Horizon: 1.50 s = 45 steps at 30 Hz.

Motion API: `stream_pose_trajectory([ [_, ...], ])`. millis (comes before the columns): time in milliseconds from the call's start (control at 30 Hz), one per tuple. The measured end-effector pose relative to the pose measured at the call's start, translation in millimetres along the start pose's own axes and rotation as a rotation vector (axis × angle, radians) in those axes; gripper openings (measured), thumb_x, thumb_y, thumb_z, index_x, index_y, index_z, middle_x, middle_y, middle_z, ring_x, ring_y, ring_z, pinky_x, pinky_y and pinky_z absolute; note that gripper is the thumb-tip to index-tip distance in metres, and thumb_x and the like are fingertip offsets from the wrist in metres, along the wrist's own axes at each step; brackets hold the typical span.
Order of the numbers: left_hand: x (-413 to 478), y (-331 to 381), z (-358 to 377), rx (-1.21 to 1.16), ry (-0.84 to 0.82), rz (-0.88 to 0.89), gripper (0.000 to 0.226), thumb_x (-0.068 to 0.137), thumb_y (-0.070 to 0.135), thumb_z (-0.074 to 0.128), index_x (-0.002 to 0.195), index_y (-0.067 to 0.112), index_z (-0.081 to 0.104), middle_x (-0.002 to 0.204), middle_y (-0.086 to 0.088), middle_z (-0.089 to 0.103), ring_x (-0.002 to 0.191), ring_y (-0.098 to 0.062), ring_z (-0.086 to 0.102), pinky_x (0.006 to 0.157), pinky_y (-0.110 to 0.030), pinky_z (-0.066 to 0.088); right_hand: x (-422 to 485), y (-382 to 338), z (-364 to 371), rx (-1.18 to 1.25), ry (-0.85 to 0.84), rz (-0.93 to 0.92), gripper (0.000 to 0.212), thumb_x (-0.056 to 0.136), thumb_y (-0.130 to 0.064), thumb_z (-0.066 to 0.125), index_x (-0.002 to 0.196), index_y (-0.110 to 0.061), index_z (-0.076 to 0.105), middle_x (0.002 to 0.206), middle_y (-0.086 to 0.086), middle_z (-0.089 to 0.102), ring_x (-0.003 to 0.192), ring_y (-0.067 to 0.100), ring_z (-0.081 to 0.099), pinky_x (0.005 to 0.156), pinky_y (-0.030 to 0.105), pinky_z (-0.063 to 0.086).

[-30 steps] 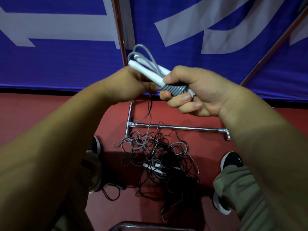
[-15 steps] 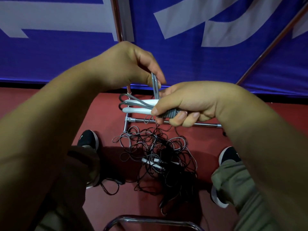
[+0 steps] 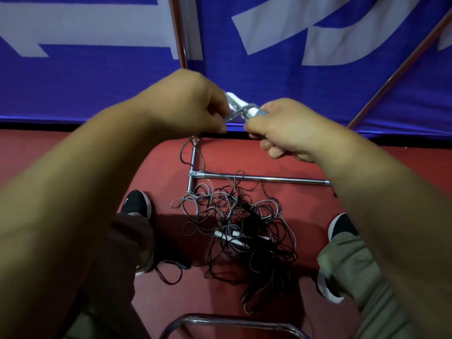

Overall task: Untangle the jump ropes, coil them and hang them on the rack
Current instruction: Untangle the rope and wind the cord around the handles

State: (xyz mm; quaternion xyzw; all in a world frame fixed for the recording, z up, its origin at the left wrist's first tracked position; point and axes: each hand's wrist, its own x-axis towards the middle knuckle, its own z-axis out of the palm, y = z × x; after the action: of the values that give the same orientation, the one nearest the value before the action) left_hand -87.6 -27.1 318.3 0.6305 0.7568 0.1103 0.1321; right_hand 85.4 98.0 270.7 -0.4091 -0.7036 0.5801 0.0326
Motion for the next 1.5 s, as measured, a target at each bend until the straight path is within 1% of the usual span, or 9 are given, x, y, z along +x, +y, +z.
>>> stream_pose_trajectory([
  [133,4,6,10,-0.101,-0.015,-0.133,0.01,0.094,0.031,0.076,0.089,0.022,0.076,0.076,0.004,0.072,0.068,-0.007,0.07,0.057,-0.021,0.052,-1,-7,5,0.155,0.05,-0.061,0.009,0.091,-0.013,0.066,0.093,-0.014,0.057,0.08,0.009,0.049,0.054,0.014,0.034,0.044,0.024,0.024],
  [233,5,14,15,-0.343,-0.008,-0.273,0.021,0.103,0.023,0.064,0.089,0.01,0.074,0.071,-0.01,0.073,0.055,-0.017,0.073,0.047,-0.022,0.056,-7,-15,3,0.328,0.081,-0.084,0.025,0.098,-0.039,0.072,0.099,-0.015,0.063,0.081,0.004,0.056,0.052,0.011,0.034,0.044,0.023,0.022],
  [333,5,23,18,-0.752,0.021,-0.354,0.026,0.107,0.025,0.062,0.102,0.004,0.076,0.09,-0.023,0.075,0.075,-0.03,0.079,0.069,-0.039,0.067,-9,-18,-1,0.442,0.151,-0.05,0.048,0.099,-0.065,0.062,0.11,-0.018,0.066,0.085,0.005,0.062,0.053,0.012,0.037,0.046,0.023,0.022],
  [567,6,22,15,-1.237,-0.002,-0.149,0.029,0.099,0.02,0.067,0.118,-0.001,0.072,0.108,-0.016,0.078,0.097,-0.023,0.075,0.092,-0.029,0.061,-10,-22,-8,0.539,0.156,-0.042,0.06,0.094,-0.074,0.062,0.113,-0.019,0.072,0.089,0.007,0.061,0.051,0.012,0.039,0.046,0.023,0.021],
  [733,6,17,11,-1.049,-0.027,-0.037,0.026,0.081,0.028,0.08,0.102,0.013,0.08,0.095,-0.008,0.079,0.091,-0.017,0.072,0.09,-0.031,0.058,-15,-25,-13,0.577,0.1,-0.083,0.039,0.095,-0.059,0.07,0.111,-0.023,0.069,0.08,0.006,0.062,0.051,0.012,0.035,0.049,0.024,0.017],
  [933,8,7,12,-0.982,-0.074,0.032,0.023,0.102,0.027,0.063,0.118,0.025,0.081,0.091,-0.004,0.063,0.089,-0.017,0.055,0.089,-0.026,0.051,-18,-28,-26,0.627,0.147,-0.043,0.024,0.096,-0.04,0.066,0.091,-0.018,0.057,0.074,0.003,0.057,0.051,0.013,0.029,0.047,0.025,0.014],
  [1033,9,6,11,-0.74,-0.073,-0.002,0.022,0.103,0.02,0.066,0.119,0.027,0.079,0.085,0.011,0.073,0.083,-0.002,0.062,0.083,-0.018,0.051,-20,-28,-29,0.577,0.152,-0.053,0.025,0.095,-0.039,0.067,0.101,-0.015,0.063,0.079,0.005,0.06,0.053,0.013,0.03,0.045,0.024,0.017],
  [1267,11,6,14,-0.494,-0.09,-0.103,0.012,0.101,0.029,0.07,0.104,0.027,0.081,0.09,0.002,0.08,0.081,-0.01,0.073,0.075,-0.016,0.057,-25,-25,-21,0.508,0.091,-0.032,0.036,0.095,-0.034,0.073,0.119,-0.008,0.069,0.086,0.007,0.063,0.053,0.011,0.033,0.042,0.022,0.019],
  [1500,9,12,16,-0.586,-0.159,-0.102,0.011,0.101,0.025,0.07,0.103,0.023,0.081,0.093,-0.003,0.081,0.083,-0.015,0.076,0.093,-0.044,0.062,-32,-33,-18,0.534,0.032,-0.087,0.017,0.094,-0.022,0.068,0.103,-0.011,0.06,0.073,-0.001,0.05,0.053,0.011,0.034,0.041,0.024,0.022],
])
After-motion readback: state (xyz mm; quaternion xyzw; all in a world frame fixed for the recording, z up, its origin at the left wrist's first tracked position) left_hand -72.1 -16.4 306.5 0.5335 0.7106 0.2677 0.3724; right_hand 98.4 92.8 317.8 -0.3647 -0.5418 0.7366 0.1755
